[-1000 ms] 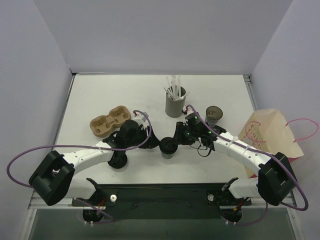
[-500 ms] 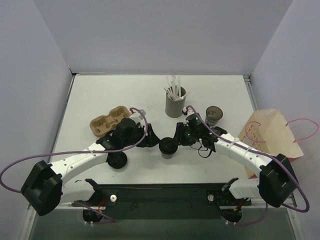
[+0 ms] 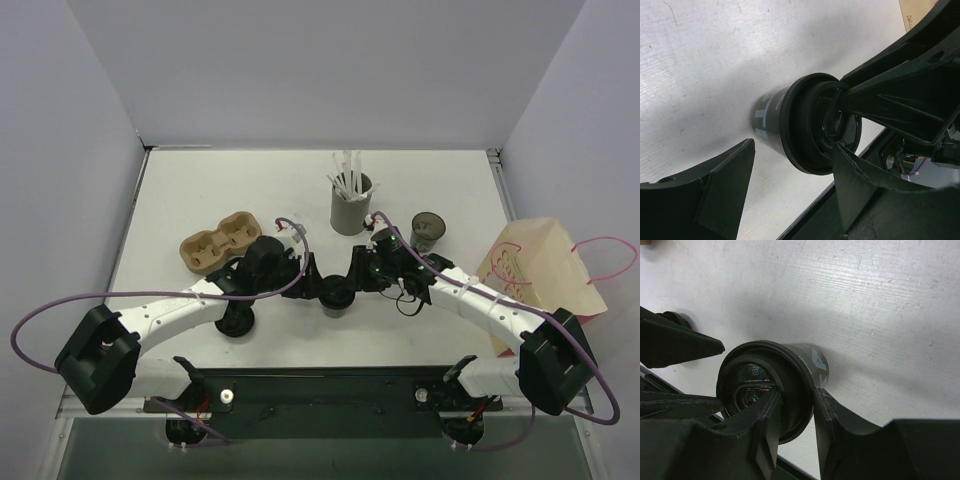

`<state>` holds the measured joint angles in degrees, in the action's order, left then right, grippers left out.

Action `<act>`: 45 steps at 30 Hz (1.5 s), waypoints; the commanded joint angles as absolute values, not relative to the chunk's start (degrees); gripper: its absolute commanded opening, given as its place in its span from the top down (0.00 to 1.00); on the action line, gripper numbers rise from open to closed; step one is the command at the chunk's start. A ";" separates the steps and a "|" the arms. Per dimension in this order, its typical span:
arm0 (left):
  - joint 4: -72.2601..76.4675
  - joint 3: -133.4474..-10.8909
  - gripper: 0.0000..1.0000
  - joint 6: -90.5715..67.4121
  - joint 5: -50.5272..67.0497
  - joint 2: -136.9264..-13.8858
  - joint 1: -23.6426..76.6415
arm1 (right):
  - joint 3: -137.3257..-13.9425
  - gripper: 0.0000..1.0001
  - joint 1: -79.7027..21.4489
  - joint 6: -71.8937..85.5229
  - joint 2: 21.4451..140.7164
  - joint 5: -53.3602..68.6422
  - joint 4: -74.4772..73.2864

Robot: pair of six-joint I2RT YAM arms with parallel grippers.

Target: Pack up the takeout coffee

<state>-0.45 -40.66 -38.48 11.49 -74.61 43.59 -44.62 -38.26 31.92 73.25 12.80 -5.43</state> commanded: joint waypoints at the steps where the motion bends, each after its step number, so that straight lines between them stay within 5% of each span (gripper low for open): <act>1: 4.83 -39.73 0.28 -39.29 13.09 -74.71 43.95 | -43.42 0.70 -39.11 32.78 71.81 11.16 -7.56; 14: 7.29 -40.25 0.28 -40.52 13.62 -79.45 44.30 | -42.45 0.71 -40.69 35.15 70.23 8.00 -6.59; 26: 7.65 -38.32 0.40 -40.25 12.39 -80.42 44.91 | -38.59 0.70 -41.13 39.28 67.42 6.68 -2.55; 45: 4.57 -41.22 0.31 -38.93 12.22 -82.36 44.91 | -38.14 0.71 -42.80 41.75 66.36 2.90 -1.14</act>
